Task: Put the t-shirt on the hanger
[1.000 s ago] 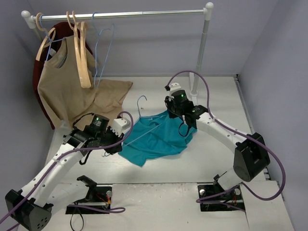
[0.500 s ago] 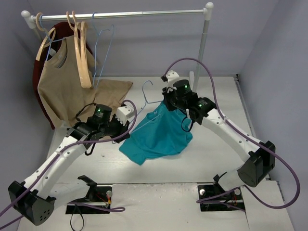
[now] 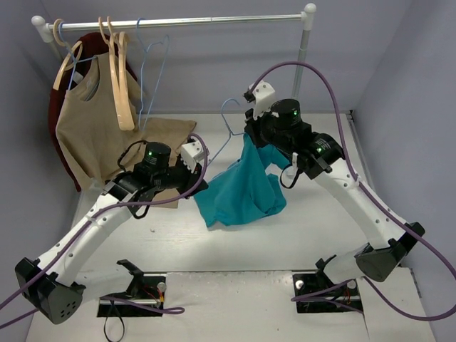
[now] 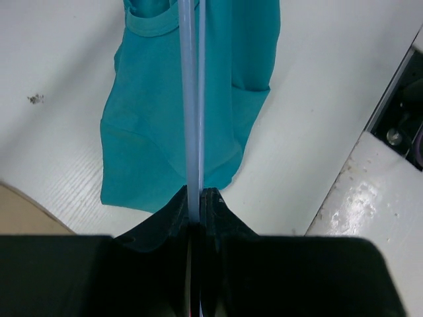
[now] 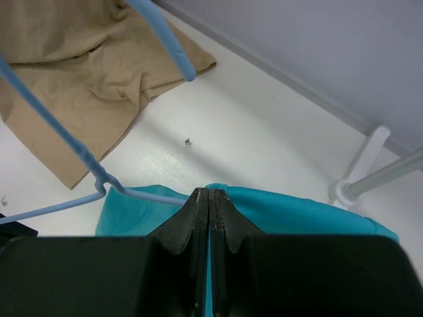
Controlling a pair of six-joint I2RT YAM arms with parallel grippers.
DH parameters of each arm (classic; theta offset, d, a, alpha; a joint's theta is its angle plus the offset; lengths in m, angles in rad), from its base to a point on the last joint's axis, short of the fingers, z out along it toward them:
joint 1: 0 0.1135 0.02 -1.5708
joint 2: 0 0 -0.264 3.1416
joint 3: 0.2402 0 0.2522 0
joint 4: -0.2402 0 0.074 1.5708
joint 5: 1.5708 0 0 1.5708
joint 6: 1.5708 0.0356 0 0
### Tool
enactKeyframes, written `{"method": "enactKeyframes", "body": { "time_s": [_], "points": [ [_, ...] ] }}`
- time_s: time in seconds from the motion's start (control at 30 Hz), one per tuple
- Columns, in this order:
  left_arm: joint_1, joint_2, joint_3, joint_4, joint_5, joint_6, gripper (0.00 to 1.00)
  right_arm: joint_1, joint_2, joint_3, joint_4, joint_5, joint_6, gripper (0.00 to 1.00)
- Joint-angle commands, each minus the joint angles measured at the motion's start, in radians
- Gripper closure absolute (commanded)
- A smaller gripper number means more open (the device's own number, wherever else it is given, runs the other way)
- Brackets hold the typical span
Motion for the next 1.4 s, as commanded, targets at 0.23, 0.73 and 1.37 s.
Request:
{"method": "enactKeyframes", "body": {
  "time_s": [0.23, 0.73, 1.37],
  "points": [
    [-0.031, -0.007, 0.038, 0.417, 0.062, -0.166, 1.0, 0.007, -0.061, 0.105, 0.004, -0.111, -0.17, 1.0],
    [-0.095, -0.092, -0.126, 0.59, -0.079, -0.238, 1.0, 0.007, -0.079, 0.096, 0.012, -0.213, -0.247, 1.0],
    [-0.219, -0.058, -0.11, 0.636, -0.275, -0.18, 1.0, 0.03, -0.068, 0.157, 0.018, -0.442, -0.224, 1.0]
  ]
}}
